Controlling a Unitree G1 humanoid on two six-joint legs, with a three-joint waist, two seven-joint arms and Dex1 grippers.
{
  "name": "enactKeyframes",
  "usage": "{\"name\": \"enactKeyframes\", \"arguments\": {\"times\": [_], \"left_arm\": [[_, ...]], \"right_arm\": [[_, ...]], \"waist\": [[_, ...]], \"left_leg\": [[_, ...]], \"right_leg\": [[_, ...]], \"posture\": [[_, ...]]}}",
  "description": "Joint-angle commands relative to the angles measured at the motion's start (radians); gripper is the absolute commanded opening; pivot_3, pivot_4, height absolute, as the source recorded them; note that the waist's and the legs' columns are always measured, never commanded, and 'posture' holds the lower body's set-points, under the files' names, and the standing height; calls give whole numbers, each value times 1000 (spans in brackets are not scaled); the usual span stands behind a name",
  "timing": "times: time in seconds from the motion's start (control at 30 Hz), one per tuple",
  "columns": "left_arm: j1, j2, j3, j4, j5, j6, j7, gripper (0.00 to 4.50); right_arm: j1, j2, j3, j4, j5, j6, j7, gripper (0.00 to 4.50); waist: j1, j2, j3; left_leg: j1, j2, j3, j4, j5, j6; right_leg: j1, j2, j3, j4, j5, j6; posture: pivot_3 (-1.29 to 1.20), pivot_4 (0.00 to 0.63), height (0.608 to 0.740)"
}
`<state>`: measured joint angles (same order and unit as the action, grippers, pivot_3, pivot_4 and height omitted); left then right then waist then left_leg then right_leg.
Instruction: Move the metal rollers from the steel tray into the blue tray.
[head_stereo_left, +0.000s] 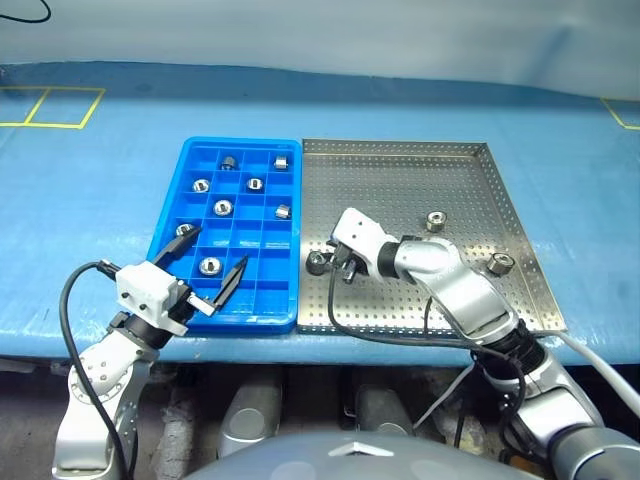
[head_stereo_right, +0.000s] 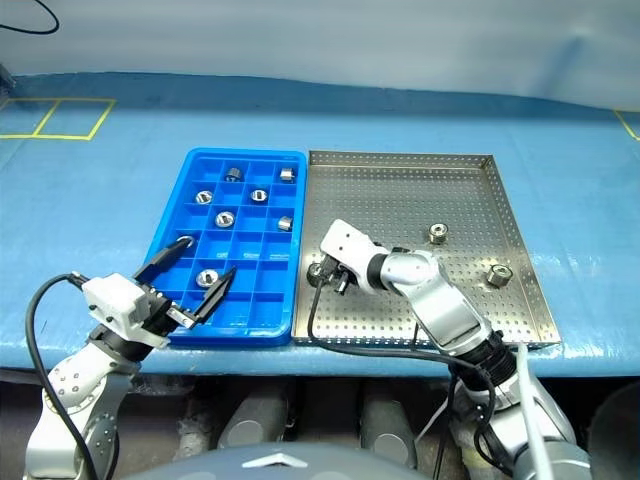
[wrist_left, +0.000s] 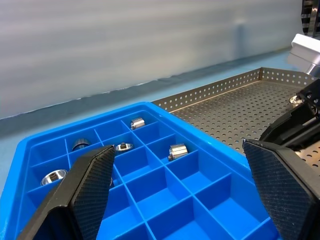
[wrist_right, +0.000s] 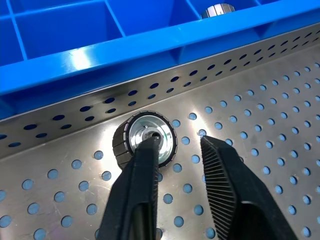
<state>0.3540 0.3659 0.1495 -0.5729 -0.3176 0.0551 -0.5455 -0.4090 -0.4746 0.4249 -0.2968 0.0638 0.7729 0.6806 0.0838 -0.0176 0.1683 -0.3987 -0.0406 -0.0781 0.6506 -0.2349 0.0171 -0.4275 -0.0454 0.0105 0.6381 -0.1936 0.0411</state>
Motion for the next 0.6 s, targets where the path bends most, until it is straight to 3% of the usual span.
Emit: {"name": "enactKeyframes", "arguments": {"times": [0.03,0.23,0.6], "left_arm": [[-6,8,-5,-29,-5,-8,2,4500],[-10,12,-10,-24,-7,-2,-3,4500],[-4,20,-10,-29,-20,0,-9,4500]], "right_arm": [[5,0,-31,-65,42,2,29,2625],[18,-5,-33,-62,74,6,50,4477],[1,98,-47,151,59,-50,-19,4477]], "waist": [[0,0,0],[0,0,0],[0,0,0]], "left_leg": [[0,0,0,0,0,0],[0,0,0,0,0,0],[0,0,0,0,0,0]], "right_leg": [[0,0,0,0,0,0],[0,0,0,0,0,0],[0,0,0,0,0,0]], "posture": [[212,150,740],[208,150,740],[212,150,740]]}}
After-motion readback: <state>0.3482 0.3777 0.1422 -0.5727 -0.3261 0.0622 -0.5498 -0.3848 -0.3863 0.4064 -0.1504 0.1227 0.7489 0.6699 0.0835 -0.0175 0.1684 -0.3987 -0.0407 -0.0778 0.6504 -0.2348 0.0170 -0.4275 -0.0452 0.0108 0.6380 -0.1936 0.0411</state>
